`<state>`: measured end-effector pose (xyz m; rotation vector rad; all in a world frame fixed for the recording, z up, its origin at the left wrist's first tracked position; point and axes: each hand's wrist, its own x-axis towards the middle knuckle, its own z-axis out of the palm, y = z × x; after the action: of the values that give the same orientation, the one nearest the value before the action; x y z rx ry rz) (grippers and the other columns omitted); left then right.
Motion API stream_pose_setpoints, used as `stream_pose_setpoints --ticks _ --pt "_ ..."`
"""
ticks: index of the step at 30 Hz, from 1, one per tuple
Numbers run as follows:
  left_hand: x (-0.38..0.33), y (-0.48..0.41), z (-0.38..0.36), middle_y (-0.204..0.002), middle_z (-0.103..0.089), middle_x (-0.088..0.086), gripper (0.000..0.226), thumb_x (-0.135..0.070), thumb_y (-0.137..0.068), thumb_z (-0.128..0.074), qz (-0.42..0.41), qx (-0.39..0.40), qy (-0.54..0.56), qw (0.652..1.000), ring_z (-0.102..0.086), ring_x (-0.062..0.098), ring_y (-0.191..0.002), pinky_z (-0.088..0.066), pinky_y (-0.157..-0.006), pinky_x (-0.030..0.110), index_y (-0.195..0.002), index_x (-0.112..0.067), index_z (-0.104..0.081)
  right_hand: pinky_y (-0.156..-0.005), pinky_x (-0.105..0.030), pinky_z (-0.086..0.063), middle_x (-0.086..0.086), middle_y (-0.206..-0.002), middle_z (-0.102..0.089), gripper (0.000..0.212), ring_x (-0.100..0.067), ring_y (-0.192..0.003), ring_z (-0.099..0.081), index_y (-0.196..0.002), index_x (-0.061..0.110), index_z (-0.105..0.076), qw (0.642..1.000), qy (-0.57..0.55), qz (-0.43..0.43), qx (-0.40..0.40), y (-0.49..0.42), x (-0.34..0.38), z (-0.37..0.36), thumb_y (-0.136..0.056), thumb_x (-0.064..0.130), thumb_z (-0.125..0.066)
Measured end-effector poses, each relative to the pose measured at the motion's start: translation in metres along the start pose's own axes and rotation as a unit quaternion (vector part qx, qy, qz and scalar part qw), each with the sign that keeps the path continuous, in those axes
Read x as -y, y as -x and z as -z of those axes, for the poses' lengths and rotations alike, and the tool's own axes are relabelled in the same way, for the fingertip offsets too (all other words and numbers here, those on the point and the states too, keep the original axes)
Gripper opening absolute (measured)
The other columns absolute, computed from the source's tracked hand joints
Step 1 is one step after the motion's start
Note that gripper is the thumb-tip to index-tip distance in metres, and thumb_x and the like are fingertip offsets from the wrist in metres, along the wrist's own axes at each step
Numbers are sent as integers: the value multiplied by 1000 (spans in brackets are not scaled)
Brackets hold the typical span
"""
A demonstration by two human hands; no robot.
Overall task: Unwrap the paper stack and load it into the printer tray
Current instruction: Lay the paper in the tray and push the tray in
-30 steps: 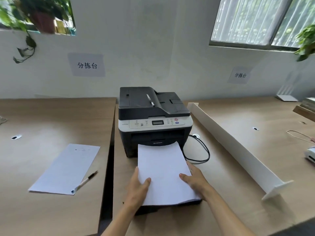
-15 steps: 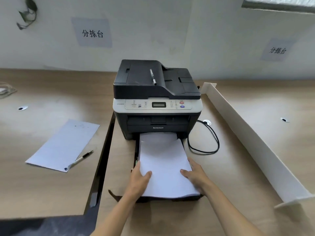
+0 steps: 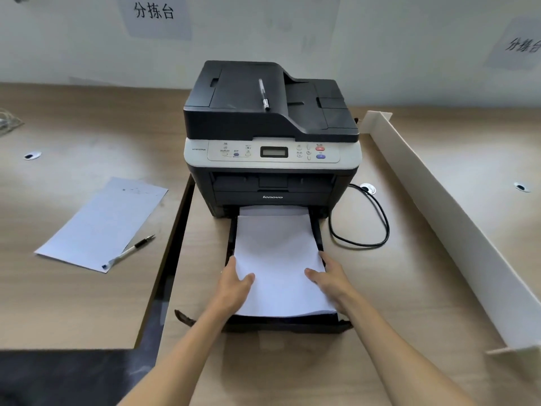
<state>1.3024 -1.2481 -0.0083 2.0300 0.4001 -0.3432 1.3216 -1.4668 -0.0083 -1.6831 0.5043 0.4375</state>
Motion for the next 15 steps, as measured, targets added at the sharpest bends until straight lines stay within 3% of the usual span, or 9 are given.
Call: stream_pose_setpoints --ticks 9,15 --pt "-6 -33 2 -157 -30 8 69 -15 -97 -54 -20 -17 -31 999 -30 26 -144 -29 -113 35 -153 -8 -15 -117 -42 -32 -1 -159 -31 74 -25 -144 -35 -155 17 -20 997 42 35 -51 -20 9 -23 -93 9 -60" --pt "-4 -47 -13 -152 -31 20 74 -15 -98 -51 -17 -40 -147 988 -41 35 -133 -39 -104 41 -154 -6 -3 -117 -33 -25 -2 -162 -22 72 -24 -149 -22 -156 15 -13 990 103 59 -77 -30 10 -33 -97 4 -53"
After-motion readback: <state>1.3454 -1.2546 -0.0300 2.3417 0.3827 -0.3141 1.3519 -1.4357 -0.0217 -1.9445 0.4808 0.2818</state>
